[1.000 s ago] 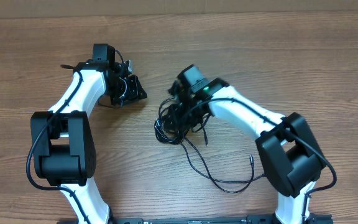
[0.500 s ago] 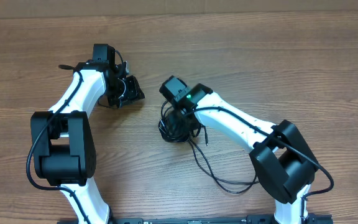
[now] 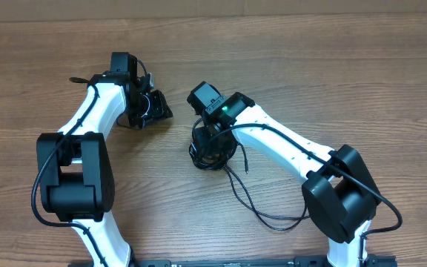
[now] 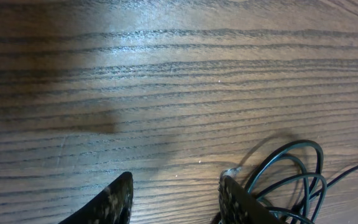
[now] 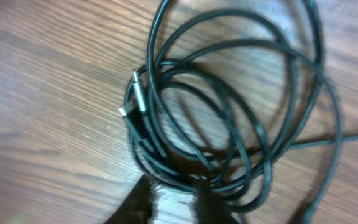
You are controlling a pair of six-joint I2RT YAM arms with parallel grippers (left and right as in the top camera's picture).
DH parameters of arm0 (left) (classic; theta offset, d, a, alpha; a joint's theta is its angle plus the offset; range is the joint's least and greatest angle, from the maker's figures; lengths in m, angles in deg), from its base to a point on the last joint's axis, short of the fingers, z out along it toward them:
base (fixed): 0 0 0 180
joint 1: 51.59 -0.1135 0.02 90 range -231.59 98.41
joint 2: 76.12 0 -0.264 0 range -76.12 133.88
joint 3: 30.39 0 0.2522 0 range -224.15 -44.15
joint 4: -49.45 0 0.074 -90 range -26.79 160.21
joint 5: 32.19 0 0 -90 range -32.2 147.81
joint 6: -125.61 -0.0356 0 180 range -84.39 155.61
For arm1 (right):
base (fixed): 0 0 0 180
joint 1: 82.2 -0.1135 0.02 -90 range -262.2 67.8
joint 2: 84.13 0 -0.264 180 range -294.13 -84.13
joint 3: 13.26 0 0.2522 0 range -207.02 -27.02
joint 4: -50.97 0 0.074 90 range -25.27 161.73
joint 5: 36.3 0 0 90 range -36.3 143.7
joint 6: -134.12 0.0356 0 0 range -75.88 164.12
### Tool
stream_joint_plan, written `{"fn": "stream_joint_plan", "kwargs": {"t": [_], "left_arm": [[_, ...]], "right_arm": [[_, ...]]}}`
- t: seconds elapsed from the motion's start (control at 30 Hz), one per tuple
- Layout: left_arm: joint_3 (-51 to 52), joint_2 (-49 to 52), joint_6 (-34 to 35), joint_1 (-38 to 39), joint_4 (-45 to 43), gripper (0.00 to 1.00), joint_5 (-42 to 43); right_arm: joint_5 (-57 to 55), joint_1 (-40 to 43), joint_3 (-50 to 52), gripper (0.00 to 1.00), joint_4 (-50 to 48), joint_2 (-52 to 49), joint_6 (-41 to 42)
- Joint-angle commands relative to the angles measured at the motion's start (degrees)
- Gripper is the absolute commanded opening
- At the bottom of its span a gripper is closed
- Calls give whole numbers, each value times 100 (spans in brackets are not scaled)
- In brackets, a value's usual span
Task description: Untangle cables
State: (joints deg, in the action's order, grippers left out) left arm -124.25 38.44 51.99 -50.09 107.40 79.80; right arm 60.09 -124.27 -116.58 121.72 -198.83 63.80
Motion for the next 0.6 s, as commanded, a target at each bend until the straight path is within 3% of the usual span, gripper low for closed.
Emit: {"fn": "stream_joint_plan", "kwargs": {"t": [0.0,0.23,0.3,0.43,0.47,0.57], "left_arm": [[-74,96,39,39,17,45,-31],[-74,96,37,39,17,45,-9],[-74,96,39,39,17,45,-9],[-74,96,37,39,17,44,11],[-74,96,35,42,20,42,48],[-74,96,-114,44,17,42,295]], "right_arm": [[385,-55,-44,4,-26,138,-374],[310,-140,-42,6,-17,-37,-494],[302,-138,-42,15,17,-85,-433],[-570,-118,-42,20,280,-109,452],[-841,-92,-42,30,387,-107,772],[-1086,59,-42,42,686,-107,1401]]}}
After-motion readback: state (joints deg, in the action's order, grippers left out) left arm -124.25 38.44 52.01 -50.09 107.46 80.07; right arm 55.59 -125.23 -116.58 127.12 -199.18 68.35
